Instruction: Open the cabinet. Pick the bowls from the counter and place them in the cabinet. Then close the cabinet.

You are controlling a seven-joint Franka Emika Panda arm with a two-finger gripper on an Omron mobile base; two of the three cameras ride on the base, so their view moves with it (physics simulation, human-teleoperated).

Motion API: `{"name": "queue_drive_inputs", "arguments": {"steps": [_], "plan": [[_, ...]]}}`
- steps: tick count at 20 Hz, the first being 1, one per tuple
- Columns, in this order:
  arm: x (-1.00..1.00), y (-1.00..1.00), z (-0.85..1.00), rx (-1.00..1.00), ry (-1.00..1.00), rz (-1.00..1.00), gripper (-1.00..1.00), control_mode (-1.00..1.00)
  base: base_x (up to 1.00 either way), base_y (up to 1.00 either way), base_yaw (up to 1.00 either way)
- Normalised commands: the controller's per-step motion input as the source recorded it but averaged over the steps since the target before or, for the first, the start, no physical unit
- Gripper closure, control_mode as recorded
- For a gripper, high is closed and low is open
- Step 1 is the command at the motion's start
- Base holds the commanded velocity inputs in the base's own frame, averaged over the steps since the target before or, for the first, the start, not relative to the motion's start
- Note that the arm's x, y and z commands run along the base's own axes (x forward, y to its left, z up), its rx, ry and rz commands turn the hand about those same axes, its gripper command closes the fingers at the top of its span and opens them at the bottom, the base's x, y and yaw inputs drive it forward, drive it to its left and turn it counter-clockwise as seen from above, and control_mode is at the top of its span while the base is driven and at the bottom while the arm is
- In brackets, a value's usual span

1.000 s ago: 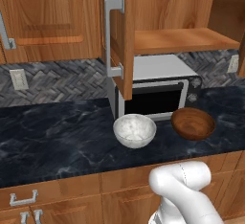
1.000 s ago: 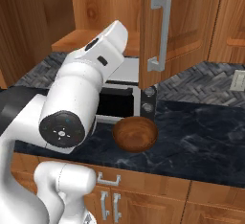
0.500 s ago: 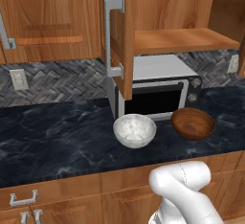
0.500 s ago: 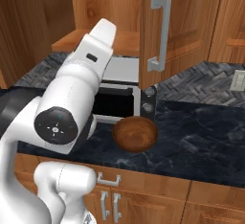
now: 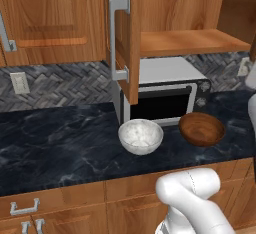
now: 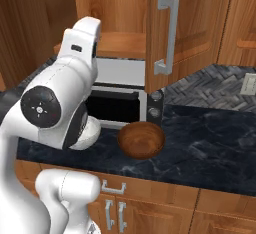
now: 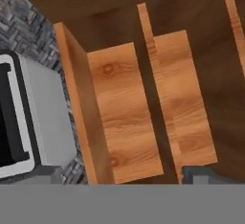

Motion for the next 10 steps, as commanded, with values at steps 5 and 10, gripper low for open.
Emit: {"name": "queue_drive_inputs", "arguments": {"steps": [5, 10], "plan": [[0.35, 0.07, -0.11, -0.21, 0.16, -0.25, -1.0, -1.0, 0.0, 0.0, 0.0], [0.34, 0.0, -0.06, -0.15, 0.13, -0.31, -1.0, -1.0, 0.0, 0.0, 0.0]]}}
